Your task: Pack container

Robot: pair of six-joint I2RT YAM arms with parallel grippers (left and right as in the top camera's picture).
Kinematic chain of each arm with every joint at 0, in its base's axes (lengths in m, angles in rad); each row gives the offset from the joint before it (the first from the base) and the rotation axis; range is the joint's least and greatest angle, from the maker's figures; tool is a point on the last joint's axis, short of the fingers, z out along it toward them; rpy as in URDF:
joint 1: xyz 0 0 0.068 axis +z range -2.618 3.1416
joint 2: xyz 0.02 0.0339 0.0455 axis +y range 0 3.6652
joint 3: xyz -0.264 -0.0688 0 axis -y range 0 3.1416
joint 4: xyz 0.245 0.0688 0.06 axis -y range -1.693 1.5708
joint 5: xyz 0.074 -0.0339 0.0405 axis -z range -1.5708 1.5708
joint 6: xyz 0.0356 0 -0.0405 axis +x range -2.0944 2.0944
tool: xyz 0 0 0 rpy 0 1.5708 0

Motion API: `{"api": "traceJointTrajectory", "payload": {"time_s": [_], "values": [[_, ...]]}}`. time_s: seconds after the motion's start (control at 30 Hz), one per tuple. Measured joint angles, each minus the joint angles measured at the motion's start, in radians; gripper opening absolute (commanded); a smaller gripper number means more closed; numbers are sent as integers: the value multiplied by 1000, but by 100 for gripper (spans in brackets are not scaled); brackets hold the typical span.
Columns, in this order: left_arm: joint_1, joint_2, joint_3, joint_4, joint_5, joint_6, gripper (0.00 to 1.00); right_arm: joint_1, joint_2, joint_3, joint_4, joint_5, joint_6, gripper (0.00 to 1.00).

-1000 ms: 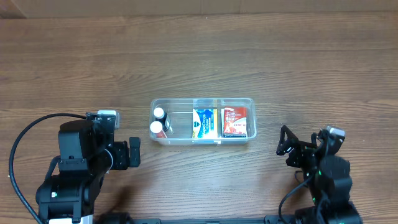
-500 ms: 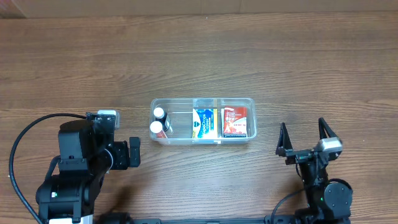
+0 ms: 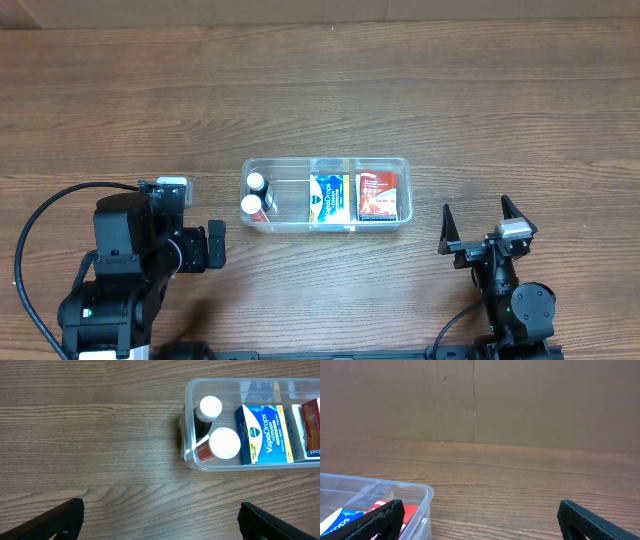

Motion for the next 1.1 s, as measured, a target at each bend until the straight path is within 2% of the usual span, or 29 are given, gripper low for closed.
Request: {"api": "traceJointTrajectory", "payload": {"time_s": [0.9, 1.1], "values": [[0, -7, 0, -1, 0, 0, 100, 0, 0, 0, -2, -3, 0, 100], [0, -125, -27, -12, 0, 0, 100, 0, 0, 0, -2, -2, -1, 100]]}}
